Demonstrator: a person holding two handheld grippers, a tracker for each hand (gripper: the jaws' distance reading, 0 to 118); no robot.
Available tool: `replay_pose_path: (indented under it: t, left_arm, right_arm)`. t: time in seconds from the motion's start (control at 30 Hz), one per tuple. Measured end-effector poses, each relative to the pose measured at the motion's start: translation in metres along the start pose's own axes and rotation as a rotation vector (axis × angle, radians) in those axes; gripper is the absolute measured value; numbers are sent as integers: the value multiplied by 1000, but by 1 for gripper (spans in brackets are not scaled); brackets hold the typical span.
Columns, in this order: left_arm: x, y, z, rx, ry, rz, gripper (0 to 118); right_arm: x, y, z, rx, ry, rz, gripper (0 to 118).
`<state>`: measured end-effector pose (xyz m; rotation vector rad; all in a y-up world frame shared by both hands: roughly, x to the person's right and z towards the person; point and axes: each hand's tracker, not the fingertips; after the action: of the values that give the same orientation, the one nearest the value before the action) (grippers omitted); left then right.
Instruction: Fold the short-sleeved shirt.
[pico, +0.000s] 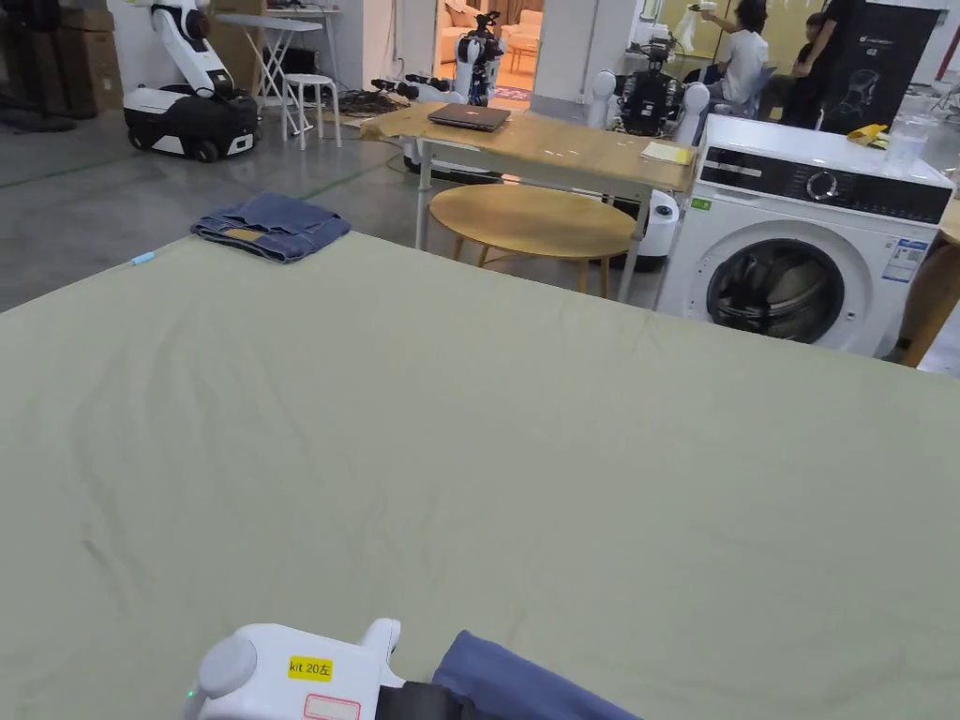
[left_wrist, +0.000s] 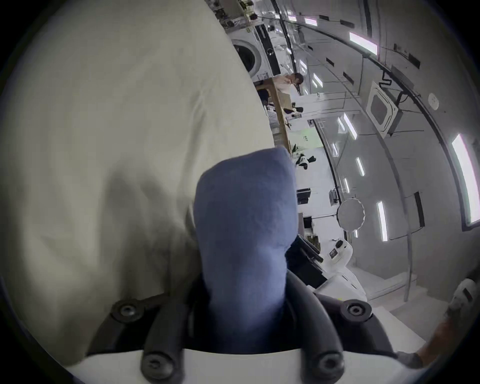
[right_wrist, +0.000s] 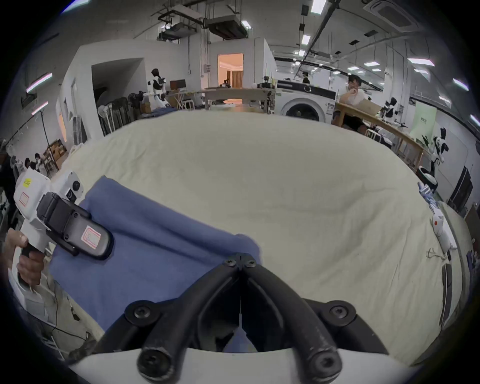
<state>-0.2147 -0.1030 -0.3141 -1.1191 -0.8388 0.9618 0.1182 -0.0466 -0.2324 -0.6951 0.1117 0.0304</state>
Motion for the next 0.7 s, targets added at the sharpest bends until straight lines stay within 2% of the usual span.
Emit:
replay_pose_path:
  t: [0.17,0.33,0.53,0.7]
  left_arm:
    - [26,22,73,79,71,-32,15]
    - [46,58,180,154,212,-93,15]
    - [48,96,308,208,420,-24,15]
    - [34,120,381,215,613,42,15]
  right_arm:
    - [-4,31,15,83,6,26,0]
    - [-9,54,10,128,0,66,0]
    - [-11,62,-4,134,2,69,0]
    - [-10,57,-15,104,-8,61,0]
